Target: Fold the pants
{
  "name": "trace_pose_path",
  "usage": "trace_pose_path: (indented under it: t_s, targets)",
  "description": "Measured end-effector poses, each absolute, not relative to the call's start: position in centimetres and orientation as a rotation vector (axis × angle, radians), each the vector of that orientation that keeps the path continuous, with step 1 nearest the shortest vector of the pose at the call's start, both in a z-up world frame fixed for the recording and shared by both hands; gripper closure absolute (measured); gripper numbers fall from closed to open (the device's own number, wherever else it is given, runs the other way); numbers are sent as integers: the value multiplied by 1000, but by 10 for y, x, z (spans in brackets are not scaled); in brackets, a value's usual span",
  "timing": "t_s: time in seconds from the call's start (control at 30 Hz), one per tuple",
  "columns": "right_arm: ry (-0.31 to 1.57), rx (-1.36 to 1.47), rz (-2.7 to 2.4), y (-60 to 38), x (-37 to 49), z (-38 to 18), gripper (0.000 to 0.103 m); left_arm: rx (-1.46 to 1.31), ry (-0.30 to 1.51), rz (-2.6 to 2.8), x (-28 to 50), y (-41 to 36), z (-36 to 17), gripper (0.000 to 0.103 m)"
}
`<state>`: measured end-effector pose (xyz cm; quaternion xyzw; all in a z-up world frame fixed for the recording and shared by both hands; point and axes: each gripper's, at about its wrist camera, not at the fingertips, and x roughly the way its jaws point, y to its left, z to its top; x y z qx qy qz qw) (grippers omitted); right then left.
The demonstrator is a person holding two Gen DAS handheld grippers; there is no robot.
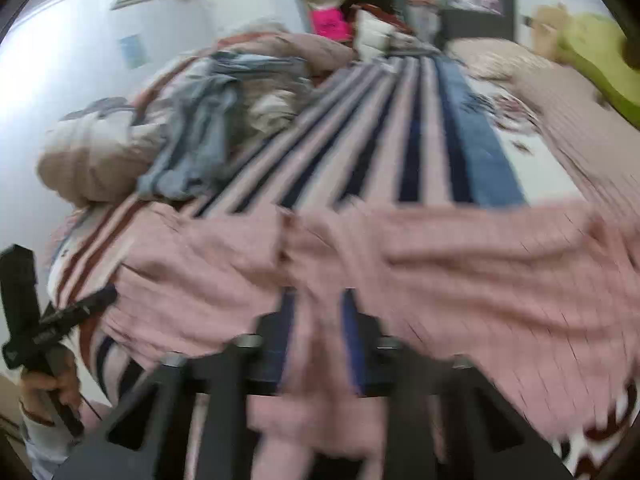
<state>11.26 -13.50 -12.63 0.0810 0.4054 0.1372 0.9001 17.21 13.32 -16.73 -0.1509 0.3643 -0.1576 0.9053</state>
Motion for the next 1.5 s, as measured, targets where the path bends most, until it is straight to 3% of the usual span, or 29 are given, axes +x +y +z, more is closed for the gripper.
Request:
trace_pose_path:
  t_s: [0.23,0.27,0.33,0.53,0.57,0.6,0.67,0.7,1.07,1.4,1.47,1.5]
  targets:
    - [892,-50,371,-74,155,-143,67,-315,738,-307,179,137,-165,28]
    - [895,-58,379,-71,155,-146,71,-310,739,-295,182,137,-165,28]
    - [894,-50,421,-66,150,-149,98,-308,738,-281,185,136,-164,28]
    - [908,-89,412,-58,149,-156,95,-316,730,-265,201,131,-160,28]
    - [910,-94,390,-58,153,-158,90,-323,729,-265,203,130,-160,28]
    - [916,-92,374,-58,158,-159,77,-331,729,-268,203,130,-160,28]
    - [918,-72,389,-58,164,-160,86,-340,729,-268,203,129,-160,28]
    - [923,-66,396,-57,165,-161,103,-339,729,-266,203,129,-160,28]
    - [802,17,277,-93,144,-118,103,-339,737,-257,202,134,-161,28]
    - [966,77,203,-132,178,-147,99,-316,778,-271,196,134,-169,28]
    - [927,88,195,-138,168,-139,83,-309,776,-315,189,135,-167,26]
    - [904,87,195,-140,160,-133,71,-282,779,-340,183,134,-166,25]
